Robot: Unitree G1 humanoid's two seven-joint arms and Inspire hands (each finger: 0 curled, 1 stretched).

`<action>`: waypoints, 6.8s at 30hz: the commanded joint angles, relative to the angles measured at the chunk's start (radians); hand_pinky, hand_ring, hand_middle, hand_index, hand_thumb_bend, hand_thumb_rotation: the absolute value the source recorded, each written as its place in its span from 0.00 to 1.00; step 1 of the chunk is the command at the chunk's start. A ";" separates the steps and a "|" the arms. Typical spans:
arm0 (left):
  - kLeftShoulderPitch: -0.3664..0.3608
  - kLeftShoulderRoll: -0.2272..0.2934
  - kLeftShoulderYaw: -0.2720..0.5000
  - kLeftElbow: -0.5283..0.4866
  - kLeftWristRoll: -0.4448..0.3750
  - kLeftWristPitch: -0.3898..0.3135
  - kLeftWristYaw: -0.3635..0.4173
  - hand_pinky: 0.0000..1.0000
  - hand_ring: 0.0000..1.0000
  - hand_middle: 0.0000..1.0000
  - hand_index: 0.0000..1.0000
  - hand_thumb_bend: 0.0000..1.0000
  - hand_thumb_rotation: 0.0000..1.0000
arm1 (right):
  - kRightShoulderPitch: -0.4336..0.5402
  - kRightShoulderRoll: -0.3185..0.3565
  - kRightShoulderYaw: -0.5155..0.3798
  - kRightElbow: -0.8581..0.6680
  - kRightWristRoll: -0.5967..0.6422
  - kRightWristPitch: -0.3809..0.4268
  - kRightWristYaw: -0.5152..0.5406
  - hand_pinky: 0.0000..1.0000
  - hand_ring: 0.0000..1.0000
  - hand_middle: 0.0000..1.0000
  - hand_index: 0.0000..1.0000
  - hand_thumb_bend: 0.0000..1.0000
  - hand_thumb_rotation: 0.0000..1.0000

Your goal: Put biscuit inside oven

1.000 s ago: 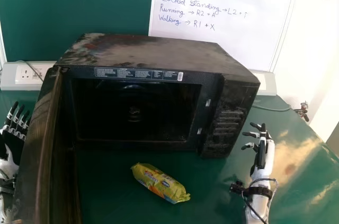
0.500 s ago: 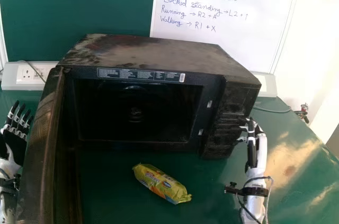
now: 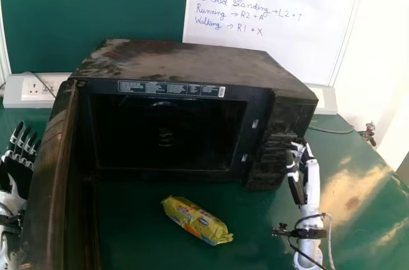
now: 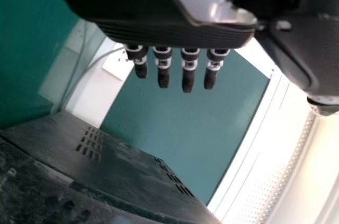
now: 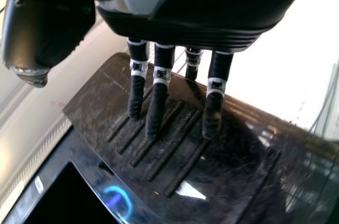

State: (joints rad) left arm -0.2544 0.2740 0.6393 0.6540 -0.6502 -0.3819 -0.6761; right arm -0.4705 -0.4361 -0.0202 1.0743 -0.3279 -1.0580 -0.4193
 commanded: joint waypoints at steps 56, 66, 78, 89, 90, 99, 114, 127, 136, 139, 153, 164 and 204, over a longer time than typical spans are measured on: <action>0.048 -0.049 -0.013 0.020 0.007 -0.002 0.011 0.22 0.49 0.67 0.84 0.16 0.00 | 0.294 -0.229 0.135 -1.190 -0.344 0.719 0.657 0.64 0.79 0.82 0.90 1.00 0.81; 0.046 -0.047 -0.013 0.027 0.007 -0.006 0.000 0.11 0.46 0.65 0.84 0.15 0.00 | 0.274 -0.229 0.157 -1.243 -0.329 0.795 0.795 0.69 0.85 0.86 0.93 1.00 0.75; 0.048 -0.051 -0.012 0.025 0.007 -0.012 0.004 0.22 0.48 0.66 0.84 0.16 0.00 | 0.267 -0.229 0.189 -1.316 -0.358 0.860 0.885 0.69 0.87 0.88 0.95 1.00 0.65; 0.050 -0.053 -0.011 0.017 0.002 -0.002 0.004 0.17 0.47 0.65 0.84 0.15 0.00 | 0.258 -0.229 0.212 -1.330 -0.360 0.869 0.924 0.70 0.88 0.90 0.96 1.00 0.61; 0.048 -0.051 -0.010 0.023 0.000 -0.003 -0.002 0.15 0.46 0.65 0.84 0.15 0.00 | 0.258 -0.229 0.212 -1.331 -0.356 0.870 0.929 0.70 0.88 0.90 0.96 1.00 0.61; 0.047 -0.051 -0.010 0.022 0.002 -0.002 0.003 0.15 0.46 0.64 0.83 0.15 0.00 | 0.250 -0.233 0.213 -1.337 -0.360 0.878 0.951 0.70 0.89 0.91 0.97 1.00 0.62; 0.044 -0.052 -0.010 0.029 -0.001 -0.008 -0.001 0.12 0.45 0.64 0.83 0.13 0.00 | 0.226 -0.237 0.223 -1.333 -0.355 0.874 0.987 0.72 0.90 0.92 0.97 1.00 0.58; 0.042 -0.050 -0.009 0.036 0.002 -0.019 -0.007 0.11 0.45 0.65 0.83 0.13 0.00 | 0.191 -0.234 0.279 -1.294 -0.405 0.874 1.009 0.75 0.93 0.94 0.98 1.00 0.56; 0.040 -0.048 -0.005 0.046 -0.005 -0.016 -0.017 0.17 0.46 0.65 0.83 0.14 0.00 | 0.166 -0.231 0.331 -1.269 -0.446 0.887 1.051 0.75 0.92 0.93 0.96 1.00 0.50; 0.043 -0.053 -0.006 0.038 -0.007 -0.017 -0.019 0.15 0.45 0.64 0.84 0.13 0.00 | 0.157 -0.235 0.349 -1.264 -0.472 0.883 1.049 0.73 0.91 0.92 0.95 1.00 0.50; 0.051 -0.058 -0.012 0.014 0.002 -0.008 0.000 0.13 0.46 0.65 0.84 0.14 0.00 | 0.110 -0.238 0.375 -1.201 -0.498 0.880 1.080 0.73 0.92 0.94 0.95 1.00 0.50; 0.052 -0.060 -0.014 0.011 0.003 -0.005 0.004 0.14 0.46 0.65 0.84 0.14 0.00 | 0.087 -0.239 0.393 -1.179 -0.536 0.868 1.072 0.72 0.91 0.94 0.95 1.00 0.45; 0.053 -0.064 -0.013 0.012 0.001 -0.016 0.001 0.18 0.46 0.65 0.84 0.14 0.00 | 0.161 -0.192 0.502 -1.268 -0.864 0.928 1.037 0.73 0.91 0.92 0.92 1.00 0.37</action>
State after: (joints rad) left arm -0.2408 0.2511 0.6367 0.6342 -0.6485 -0.4016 -0.6752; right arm -0.3343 -0.6275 0.4577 -0.2110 -1.1902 -0.1160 0.5884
